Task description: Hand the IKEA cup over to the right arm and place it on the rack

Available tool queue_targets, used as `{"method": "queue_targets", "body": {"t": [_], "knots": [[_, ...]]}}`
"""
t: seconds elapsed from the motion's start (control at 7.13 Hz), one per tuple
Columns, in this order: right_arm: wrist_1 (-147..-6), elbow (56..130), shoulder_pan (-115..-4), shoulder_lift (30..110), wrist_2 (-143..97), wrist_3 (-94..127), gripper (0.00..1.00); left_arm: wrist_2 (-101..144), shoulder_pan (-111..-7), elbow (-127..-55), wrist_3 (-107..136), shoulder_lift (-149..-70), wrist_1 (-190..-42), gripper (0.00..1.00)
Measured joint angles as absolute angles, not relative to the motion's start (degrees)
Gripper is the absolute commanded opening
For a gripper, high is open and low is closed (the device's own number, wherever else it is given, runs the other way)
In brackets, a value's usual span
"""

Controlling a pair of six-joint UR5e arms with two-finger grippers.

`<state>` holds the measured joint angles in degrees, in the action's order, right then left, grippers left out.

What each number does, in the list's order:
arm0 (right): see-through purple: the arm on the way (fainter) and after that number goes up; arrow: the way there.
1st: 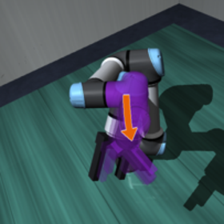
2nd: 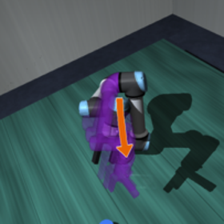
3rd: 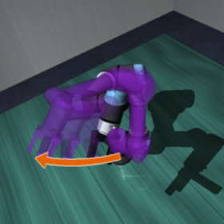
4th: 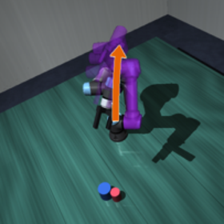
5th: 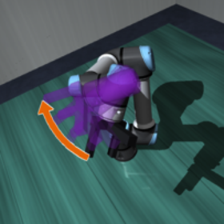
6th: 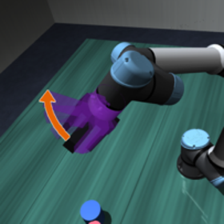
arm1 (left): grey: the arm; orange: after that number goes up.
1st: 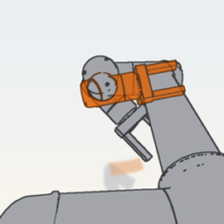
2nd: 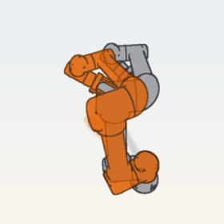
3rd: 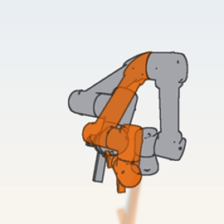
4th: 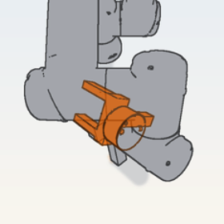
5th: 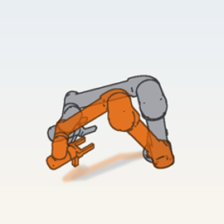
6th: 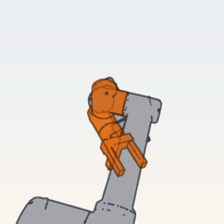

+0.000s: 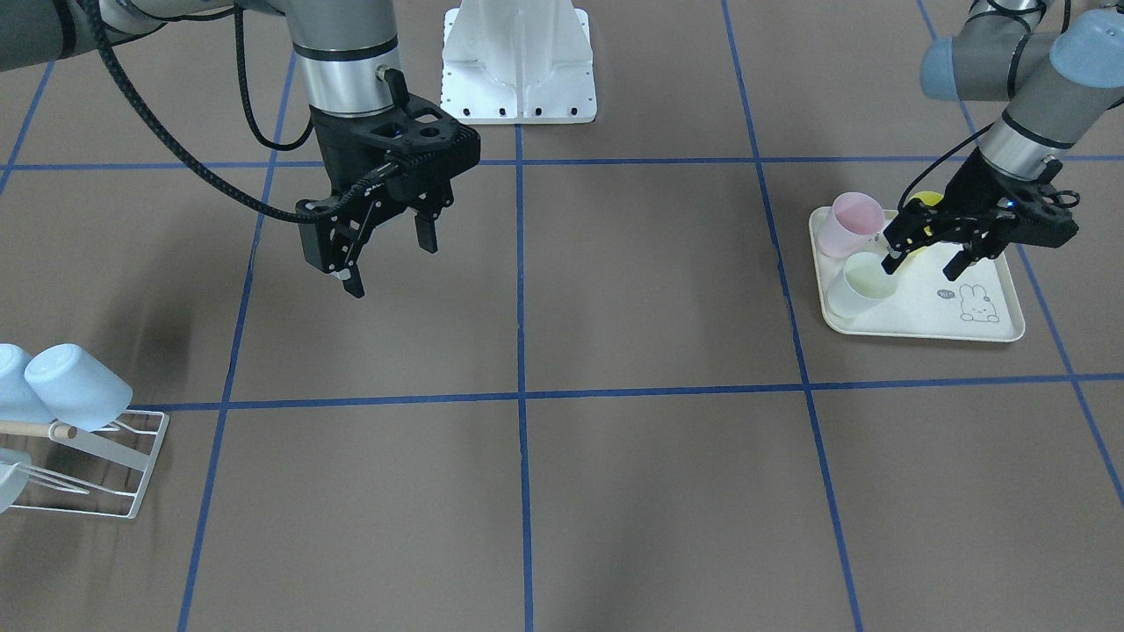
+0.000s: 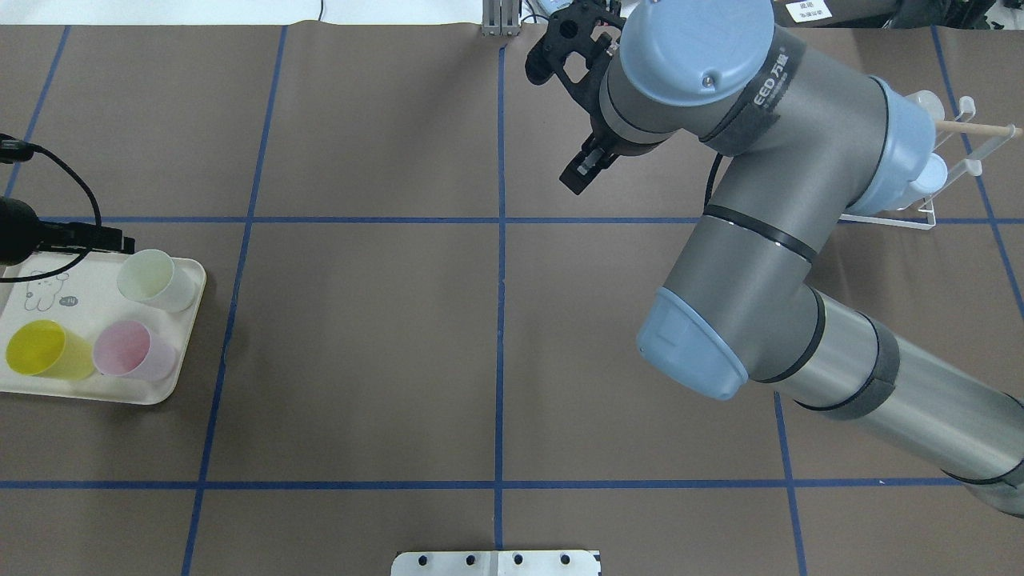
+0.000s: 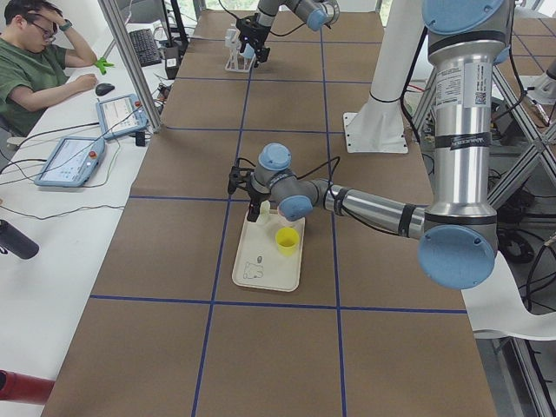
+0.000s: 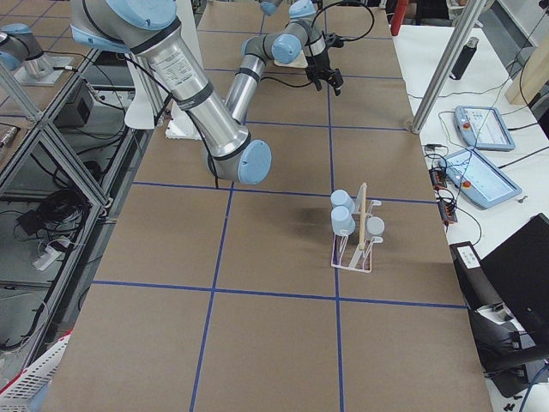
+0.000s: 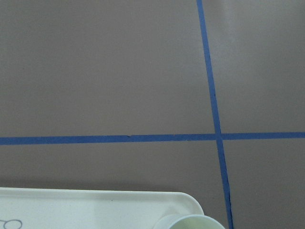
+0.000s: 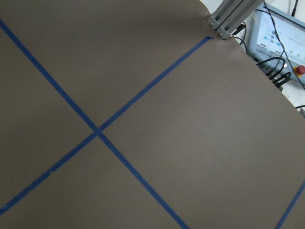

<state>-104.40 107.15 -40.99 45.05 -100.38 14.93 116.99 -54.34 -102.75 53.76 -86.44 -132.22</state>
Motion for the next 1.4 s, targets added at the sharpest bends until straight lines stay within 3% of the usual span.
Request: {"method": "queue_targets", "body": {"t": [0.28, 0.84, 1.4], "knots": [[-109.1, 104.2, -41.3, 41.8, -105.8, 15.0, 0.99, 116.6, -53.2, -102.2, 53.7, -86.4, -132.2, 0.75], [-115.0, 99.1, -40.4, 38.5, -107.1, 13.8, 1.00, 116.5, -52.6, -101.2, 53.5, -86.4, -132.1, 0.67], [-118.9, 99.1, -39.5, 37.2, -106.6, 12.2, 1.00, 116.5, -51.5, -100.9, 53.3, -86.4, -132.1, 0.35]]}}
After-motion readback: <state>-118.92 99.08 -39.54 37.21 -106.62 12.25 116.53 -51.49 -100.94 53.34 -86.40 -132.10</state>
